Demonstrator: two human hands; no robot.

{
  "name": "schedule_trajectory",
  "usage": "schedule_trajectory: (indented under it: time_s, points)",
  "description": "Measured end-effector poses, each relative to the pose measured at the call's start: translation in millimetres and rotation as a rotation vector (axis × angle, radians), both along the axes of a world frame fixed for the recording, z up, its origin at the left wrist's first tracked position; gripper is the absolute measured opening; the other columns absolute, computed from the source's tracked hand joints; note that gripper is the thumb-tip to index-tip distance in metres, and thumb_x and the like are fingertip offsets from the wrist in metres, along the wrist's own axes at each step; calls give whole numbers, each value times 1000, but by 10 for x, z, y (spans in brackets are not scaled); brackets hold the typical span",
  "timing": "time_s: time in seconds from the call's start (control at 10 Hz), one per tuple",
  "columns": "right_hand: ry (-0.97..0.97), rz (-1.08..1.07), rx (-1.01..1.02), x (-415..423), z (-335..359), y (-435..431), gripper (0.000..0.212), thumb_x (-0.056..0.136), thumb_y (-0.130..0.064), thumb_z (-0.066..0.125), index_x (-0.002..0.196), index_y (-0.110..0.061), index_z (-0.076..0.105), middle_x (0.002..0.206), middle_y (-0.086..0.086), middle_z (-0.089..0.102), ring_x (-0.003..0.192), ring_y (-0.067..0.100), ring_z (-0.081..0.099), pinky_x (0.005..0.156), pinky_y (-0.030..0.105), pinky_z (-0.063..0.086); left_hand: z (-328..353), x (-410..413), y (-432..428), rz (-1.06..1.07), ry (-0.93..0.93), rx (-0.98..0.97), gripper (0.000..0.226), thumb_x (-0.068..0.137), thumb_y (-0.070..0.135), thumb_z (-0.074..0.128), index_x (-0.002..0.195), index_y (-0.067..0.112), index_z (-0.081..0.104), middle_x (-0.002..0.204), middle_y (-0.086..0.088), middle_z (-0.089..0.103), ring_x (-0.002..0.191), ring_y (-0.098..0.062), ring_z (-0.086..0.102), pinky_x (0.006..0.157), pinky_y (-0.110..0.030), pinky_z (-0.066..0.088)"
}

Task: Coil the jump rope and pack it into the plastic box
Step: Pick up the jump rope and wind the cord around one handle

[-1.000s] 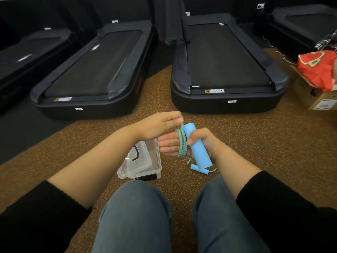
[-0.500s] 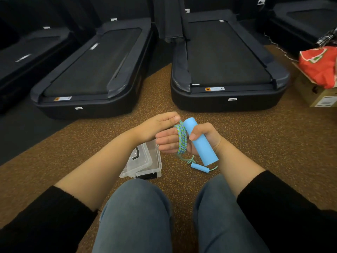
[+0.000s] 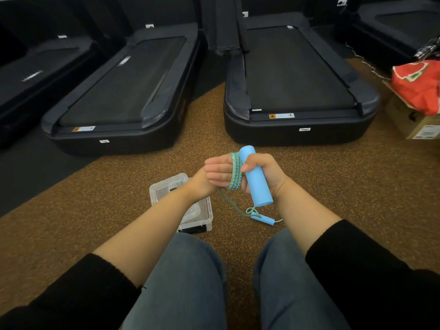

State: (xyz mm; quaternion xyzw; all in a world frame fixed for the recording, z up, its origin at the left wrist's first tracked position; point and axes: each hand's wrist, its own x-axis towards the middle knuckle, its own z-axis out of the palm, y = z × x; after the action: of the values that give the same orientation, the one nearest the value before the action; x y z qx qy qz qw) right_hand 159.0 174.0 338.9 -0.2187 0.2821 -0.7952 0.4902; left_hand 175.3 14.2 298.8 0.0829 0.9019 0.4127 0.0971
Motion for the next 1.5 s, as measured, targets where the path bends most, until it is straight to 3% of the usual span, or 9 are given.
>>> schedule_trajectory:
  time_s: [0.1,0.2,0.3,0.4,0.6,0.8,1.0,1.3,1.5]
  points:
    - [-17,9,-27,-29,33,-14,54,61,-4,55,113,9,63,112,25,66,107,33,64,94,39,51,348,270,266,25,54,-103,23,93,-5,33,110,-2,48,94,-2,53,82,-8,46,67,-16,37]
    - [9,-41,21,-73,51,-20,52,62,-4,42,105,5,69,108,22,69,105,30,66,90,37,53,315,244,201,53,58,-145,40,93,12,31,118,-14,49,97,-10,59,80,-7,51,76,-25,45]
    - [9,-52,58,-106,53,-21,52,62,0,39,103,5,70,108,22,69,104,30,66,89,37,54,400,261,197,37,13,-200,41,95,9,27,123,-14,47,125,-27,54,110,-33,54,97,-40,40]
    - [25,-39,38,-139,37,-46,64,58,-2,56,122,9,56,122,26,60,116,35,58,99,42,47,431,245,203,26,-21,-128,20,92,3,36,94,-4,55,77,-16,55,68,-15,43,65,-35,39]
    - [59,-31,39,-239,-43,-48,88,55,-8,66,137,8,37,141,27,43,133,38,40,112,44,31,410,334,192,9,-81,-44,24,100,19,36,95,18,59,61,14,45,50,4,42,53,-8,33]
    - [14,-117,104,-267,-71,-49,90,50,-10,68,134,5,40,141,23,45,132,35,44,113,42,30,347,409,158,11,-14,-179,29,100,24,35,99,16,63,74,16,51,67,2,45,68,-19,36]
    - [20,-194,239,-251,-122,-74,69,63,-5,45,131,4,44,140,23,47,131,34,45,118,45,20,376,439,166,-38,42,-296,29,100,25,35,100,15,62,84,9,55,71,0,48,68,-19,30]
    - [-25,-183,186,-257,-144,-37,96,42,-12,74,131,6,43,138,26,48,129,36,47,113,44,28,496,458,83,-68,128,-545,31,100,26,34,102,15,63,86,4,58,82,-14,53,69,-25,31]
    - [-91,-222,263,-195,-142,-69,70,63,-1,39,133,10,38,138,29,45,128,39,45,108,44,36,470,509,67,-83,143,-602,30,99,30,34,100,16,61,103,-5,67,94,-22,60,80,-33,44]
